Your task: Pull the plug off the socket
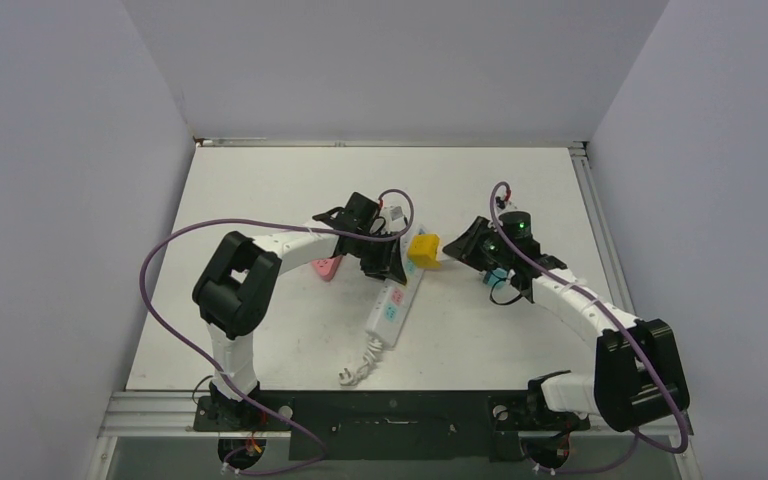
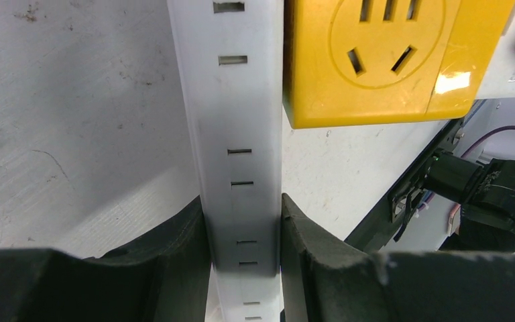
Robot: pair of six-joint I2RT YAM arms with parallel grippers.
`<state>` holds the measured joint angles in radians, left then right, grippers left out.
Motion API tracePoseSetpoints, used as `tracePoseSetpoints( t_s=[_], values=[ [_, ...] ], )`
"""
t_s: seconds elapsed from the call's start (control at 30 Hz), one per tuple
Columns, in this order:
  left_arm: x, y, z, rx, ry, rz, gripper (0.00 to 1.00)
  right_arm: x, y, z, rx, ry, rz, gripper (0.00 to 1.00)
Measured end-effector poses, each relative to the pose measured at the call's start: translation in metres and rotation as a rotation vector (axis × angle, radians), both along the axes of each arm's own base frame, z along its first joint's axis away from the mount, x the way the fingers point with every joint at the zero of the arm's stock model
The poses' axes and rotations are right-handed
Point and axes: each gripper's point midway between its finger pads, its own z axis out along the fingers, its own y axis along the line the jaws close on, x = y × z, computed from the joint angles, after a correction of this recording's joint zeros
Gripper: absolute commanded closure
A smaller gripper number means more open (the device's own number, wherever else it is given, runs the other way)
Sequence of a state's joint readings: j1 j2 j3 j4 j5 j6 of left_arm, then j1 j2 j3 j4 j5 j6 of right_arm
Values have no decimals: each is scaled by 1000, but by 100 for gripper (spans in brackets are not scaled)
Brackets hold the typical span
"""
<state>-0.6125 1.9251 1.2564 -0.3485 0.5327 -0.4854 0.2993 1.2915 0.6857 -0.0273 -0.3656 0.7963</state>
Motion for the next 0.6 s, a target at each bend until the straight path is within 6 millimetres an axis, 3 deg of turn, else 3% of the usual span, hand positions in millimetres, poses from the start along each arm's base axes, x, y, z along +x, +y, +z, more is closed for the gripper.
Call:
tracePoseSetpoints(
  t_s=[0.1,0.27,0.33,0.53,0.6],
  values=[
    [1,0,0,5,-4,2,96,0,1,0,15,4,15,95],
    [0,0,0,9,-5,-3,31,1,4,0,-24,-16,16,95],
    [1,1,-1,14,-23,-18,16,-1,9,-1,-49,-24,24,95],
    [0,1,2,-10,-37,-65,0,-22,21,-19,-115,31,86,95],
    [1,0,6,-25,-42,-77,4,-27,21,-25,-129,53,98,95]
  ],
)
